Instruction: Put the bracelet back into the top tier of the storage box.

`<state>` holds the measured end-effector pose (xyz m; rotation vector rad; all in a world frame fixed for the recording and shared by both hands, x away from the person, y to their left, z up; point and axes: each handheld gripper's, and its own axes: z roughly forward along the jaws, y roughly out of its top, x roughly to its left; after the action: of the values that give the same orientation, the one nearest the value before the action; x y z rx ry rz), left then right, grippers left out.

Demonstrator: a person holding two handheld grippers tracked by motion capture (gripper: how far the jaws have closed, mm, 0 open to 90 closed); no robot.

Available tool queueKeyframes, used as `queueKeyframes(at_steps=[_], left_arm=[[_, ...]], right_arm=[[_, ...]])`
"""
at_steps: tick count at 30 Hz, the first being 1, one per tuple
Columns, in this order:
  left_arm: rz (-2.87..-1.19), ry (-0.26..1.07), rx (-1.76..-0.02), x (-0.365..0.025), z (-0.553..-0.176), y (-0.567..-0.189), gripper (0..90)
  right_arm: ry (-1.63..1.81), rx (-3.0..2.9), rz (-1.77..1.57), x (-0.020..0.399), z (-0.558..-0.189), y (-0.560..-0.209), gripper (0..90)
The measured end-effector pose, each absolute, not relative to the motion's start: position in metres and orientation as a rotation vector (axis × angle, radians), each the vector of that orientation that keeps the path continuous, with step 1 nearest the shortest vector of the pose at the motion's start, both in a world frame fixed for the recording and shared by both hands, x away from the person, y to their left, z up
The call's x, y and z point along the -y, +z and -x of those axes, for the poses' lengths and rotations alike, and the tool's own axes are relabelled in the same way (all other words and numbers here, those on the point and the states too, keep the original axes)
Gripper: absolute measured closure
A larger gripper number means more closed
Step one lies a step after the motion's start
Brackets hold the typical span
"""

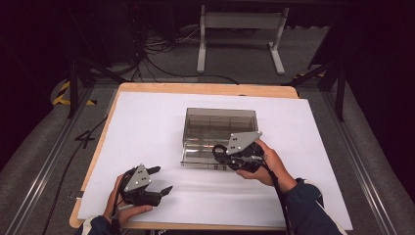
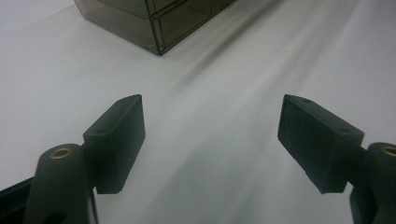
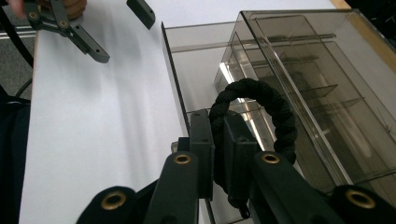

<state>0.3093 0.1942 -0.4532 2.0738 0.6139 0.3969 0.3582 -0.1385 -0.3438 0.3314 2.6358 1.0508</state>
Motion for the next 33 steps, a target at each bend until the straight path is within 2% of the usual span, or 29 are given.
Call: queueKeyframes(at_steps=[33], left_arm=[[-2.089, 0.394, -0.594, -0.193, -0.309, -0.454, 24.1]], right_arm=[[0.916, -2.637, -0.415, 0.14, -0.371, -0.351, 82.8]])
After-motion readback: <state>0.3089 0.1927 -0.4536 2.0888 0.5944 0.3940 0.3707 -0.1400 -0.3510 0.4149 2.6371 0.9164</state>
